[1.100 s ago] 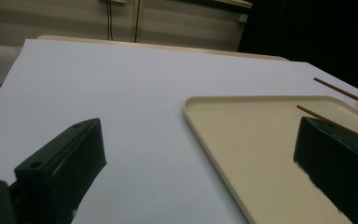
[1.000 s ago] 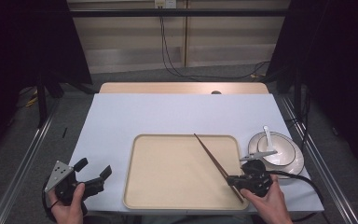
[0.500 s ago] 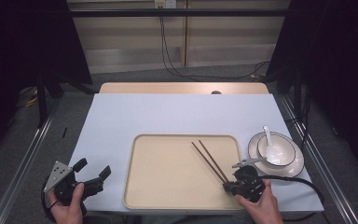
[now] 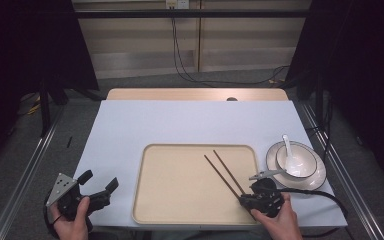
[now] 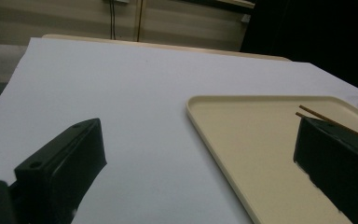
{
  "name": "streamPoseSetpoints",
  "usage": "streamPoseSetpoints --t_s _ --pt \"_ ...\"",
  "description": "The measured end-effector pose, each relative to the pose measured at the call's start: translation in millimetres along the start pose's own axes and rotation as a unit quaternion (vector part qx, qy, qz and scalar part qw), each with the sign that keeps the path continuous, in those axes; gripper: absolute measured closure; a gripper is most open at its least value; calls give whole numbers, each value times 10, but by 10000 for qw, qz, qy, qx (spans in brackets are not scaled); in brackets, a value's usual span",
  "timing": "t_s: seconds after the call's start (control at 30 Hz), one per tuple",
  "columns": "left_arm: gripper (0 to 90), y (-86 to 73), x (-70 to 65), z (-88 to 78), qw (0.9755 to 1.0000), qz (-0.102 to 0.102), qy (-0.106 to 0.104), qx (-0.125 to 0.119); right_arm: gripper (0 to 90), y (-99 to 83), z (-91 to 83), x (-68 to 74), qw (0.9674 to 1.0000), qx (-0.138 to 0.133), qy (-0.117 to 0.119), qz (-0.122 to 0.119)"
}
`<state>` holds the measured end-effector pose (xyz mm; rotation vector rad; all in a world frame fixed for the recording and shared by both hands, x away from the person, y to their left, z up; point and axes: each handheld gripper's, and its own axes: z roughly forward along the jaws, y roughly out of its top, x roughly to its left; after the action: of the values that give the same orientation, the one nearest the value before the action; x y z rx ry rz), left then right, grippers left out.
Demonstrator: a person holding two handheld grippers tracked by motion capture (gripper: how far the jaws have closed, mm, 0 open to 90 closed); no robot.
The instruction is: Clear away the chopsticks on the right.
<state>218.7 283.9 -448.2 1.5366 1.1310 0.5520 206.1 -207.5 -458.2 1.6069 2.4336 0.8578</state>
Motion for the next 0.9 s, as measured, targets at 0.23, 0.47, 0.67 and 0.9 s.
streamPoseSetpoints --t_s 0.23,0.47,0.67,0.9 --pt "20 -2 -3 -3 10000 -40 55 -46 709 -11 -69 2 9996 -294 26 -33" --pt "20 -3 -6 -2 10000 -31 52 -42 572 10 -176 -40 9972 -695 204 -196" --pt "20 -4 -2 -2 10000 -19 51 -20 391 29 -289 -104 9921 -1116 230 -518" --pt "20 -8 -6 3 10000 -45 45 -9 150 32 -523 -242 9830 -1626 20 -847"
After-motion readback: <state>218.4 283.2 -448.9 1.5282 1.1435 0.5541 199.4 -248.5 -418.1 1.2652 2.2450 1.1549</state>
